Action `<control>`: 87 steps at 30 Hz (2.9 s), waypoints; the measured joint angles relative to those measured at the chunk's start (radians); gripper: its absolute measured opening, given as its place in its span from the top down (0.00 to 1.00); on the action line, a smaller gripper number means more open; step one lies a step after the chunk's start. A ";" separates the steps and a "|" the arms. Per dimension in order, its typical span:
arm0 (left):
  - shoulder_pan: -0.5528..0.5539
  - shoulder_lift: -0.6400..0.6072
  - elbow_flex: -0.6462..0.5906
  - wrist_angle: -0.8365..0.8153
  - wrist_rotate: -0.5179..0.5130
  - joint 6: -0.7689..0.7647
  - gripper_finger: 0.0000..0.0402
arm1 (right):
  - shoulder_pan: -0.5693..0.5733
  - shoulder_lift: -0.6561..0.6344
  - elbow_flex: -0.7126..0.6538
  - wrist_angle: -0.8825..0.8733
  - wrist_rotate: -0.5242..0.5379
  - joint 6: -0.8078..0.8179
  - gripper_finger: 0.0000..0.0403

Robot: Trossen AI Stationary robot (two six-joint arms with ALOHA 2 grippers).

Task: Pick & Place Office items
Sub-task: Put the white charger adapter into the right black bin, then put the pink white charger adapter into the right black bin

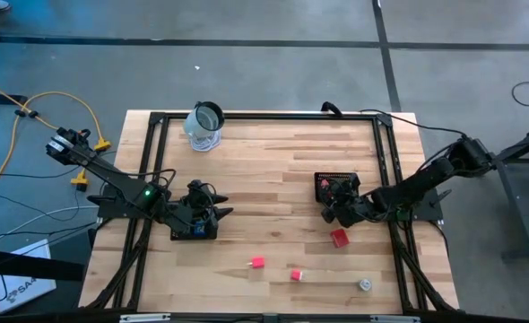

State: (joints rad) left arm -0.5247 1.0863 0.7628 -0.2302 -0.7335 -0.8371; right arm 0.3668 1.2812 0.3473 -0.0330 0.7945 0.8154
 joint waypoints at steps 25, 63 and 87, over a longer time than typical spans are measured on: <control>0.000 0.000 0.000 0.000 0.000 0.000 0.52 | -0.003 -0.033 -0.003 0.021 0.038 -0.103 0.59; 0.000 0.000 0.000 0.000 0.000 0.000 0.52 | -0.055 -0.158 -0.001 -0.028 -0.086 -0.154 0.65; 0.000 0.000 0.000 0.000 0.000 0.000 0.52 | -0.055 -0.154 -0.001 0.010 -0.038 -0.220 0.65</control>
State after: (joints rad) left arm -0.5247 1.0863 0.7628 -0.2298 -0.7336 -0.8371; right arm 0.3119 1.1275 0.3466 -0.0233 0.7568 0.5955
